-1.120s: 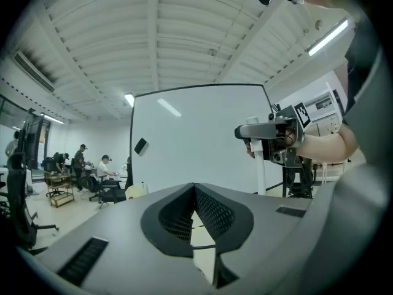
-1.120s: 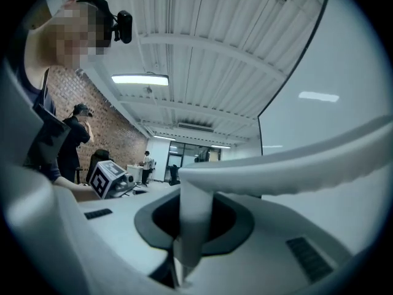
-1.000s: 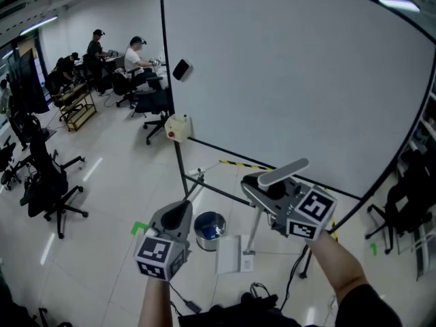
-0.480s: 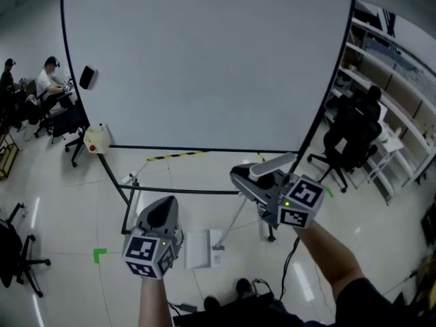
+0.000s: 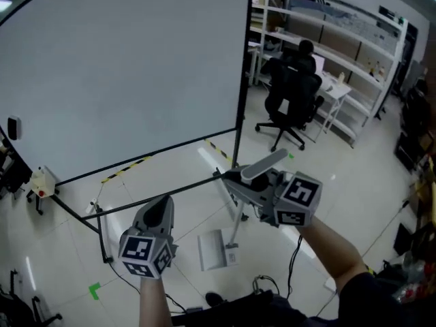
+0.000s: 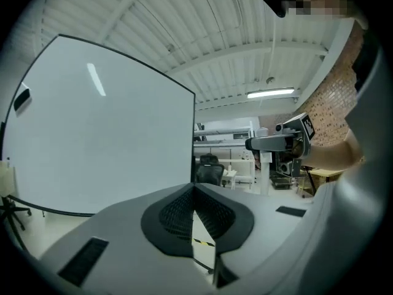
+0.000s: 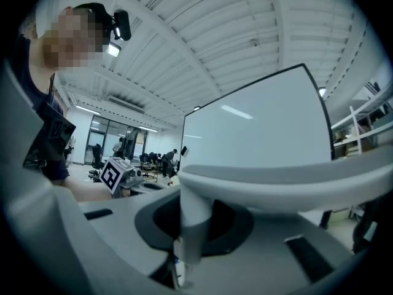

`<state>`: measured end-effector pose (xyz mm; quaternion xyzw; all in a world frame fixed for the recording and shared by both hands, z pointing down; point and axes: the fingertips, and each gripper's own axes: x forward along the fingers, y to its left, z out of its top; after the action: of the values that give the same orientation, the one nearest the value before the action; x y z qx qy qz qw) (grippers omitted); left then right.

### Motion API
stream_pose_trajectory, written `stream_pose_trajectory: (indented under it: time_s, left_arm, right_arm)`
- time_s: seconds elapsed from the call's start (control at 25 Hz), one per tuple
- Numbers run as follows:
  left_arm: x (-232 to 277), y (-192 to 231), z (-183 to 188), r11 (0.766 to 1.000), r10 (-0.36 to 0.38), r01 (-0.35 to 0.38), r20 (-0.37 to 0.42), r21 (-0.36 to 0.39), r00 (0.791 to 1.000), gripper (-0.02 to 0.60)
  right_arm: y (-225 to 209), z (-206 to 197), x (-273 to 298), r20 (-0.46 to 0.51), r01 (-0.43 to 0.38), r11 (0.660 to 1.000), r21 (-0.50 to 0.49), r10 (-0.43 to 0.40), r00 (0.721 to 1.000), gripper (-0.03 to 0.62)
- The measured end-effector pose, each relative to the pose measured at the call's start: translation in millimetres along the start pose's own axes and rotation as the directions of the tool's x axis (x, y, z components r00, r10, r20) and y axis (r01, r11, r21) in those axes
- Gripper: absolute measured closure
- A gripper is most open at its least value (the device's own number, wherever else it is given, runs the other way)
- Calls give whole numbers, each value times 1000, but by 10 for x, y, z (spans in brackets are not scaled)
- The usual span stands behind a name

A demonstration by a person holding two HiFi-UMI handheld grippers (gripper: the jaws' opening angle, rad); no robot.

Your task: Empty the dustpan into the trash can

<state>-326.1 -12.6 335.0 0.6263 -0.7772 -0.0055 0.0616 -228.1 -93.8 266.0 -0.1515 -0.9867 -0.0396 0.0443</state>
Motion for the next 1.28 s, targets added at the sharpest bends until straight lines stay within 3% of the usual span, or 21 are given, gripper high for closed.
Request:
stream_pose_trajectory:
  time_s: [0.2, 0.36, 0.72, 1.04, 1.28]
  left_arm:
    - [417, -745, -70, 992, -116, 118, -46, 44, 992, 583]
    - [626, -1193, -74, 985, -151, 156, -71, 78, 986, 584]
    - [995, -2187, -75, 962, -213, 230, -122, 145, 969, 583]
    - [1536, -3104, 54, 907, -329, 357, -152, 224, 932, 584]
    - [1884, -3716, 8, 844, -451, 483, -180, 234, 874, 584]
  right_arm:
    - [-358, -124, -775, -12, 132, 991, -17, -132, 991, 551]
    - [-595, -245, -1311, -25, 210, 977, -22, -211, 977, 551]
    - [-866, -487, -2320, -19, 251, 968, -24, -252, 968, 551]
    - [-1044, -539, -3193, 43, 337, 941, 24, -337, 940, 551]
    - [-1114, -613, -3809, 33, 435, 899, 46, -437, 899, 551]
